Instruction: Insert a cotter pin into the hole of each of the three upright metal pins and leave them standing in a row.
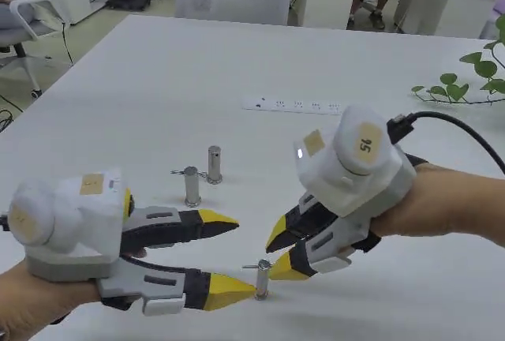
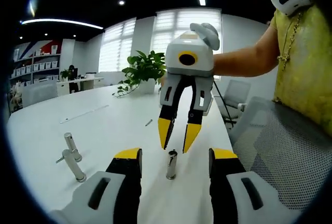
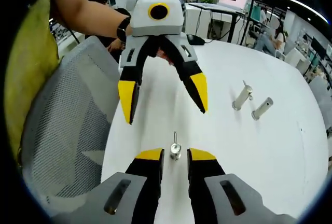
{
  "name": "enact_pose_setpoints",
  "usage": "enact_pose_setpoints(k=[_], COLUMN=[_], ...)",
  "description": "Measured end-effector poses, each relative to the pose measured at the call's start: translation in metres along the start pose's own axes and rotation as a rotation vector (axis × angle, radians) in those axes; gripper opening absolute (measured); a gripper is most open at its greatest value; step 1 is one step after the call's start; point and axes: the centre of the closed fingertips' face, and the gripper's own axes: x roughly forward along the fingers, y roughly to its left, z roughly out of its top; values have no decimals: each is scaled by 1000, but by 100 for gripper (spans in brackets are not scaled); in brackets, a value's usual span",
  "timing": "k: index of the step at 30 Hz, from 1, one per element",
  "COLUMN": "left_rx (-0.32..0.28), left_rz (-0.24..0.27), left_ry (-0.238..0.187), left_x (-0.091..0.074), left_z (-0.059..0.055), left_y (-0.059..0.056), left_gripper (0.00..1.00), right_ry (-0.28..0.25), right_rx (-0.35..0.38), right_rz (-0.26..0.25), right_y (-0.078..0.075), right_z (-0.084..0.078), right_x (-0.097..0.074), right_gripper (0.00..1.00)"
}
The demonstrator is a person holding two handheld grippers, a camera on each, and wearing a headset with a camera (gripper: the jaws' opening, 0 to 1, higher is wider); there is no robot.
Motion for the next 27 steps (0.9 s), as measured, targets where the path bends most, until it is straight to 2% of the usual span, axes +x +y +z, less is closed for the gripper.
enact_pose_setpoints(k=[1, 5, 8, 13, 20, 27], left_rx=[-1, 1, -8, -23, -25, -21], left_rz=[10, 41, 59, 72, 84, 95], left_ry=[1, -7, -20, -26, -36, -44], left_x=[-5, -16, -20, -20, -21, -25], left_z=[0, 3, 5, 6, 9, 11], left_y=[-2, -9, -14, -18, -15, -11], left_gripper=[51, 50, 49, 49, 47, 44], right_ry=[-23, -53, -91, -115, -101, -78], right_rx=[5, 17, 33, 60, 28, 12], right_rz=[-6, -10, -20, -28, -21, -25], right_y=[-1, 0, 1, -2, 0, -2], right_z=[1, 0, -1, -6, 2, -2], right_x=[1, 6, 10, 15, 17, 21], right_gripper=[20, 19, 19, 19, 18, 14])
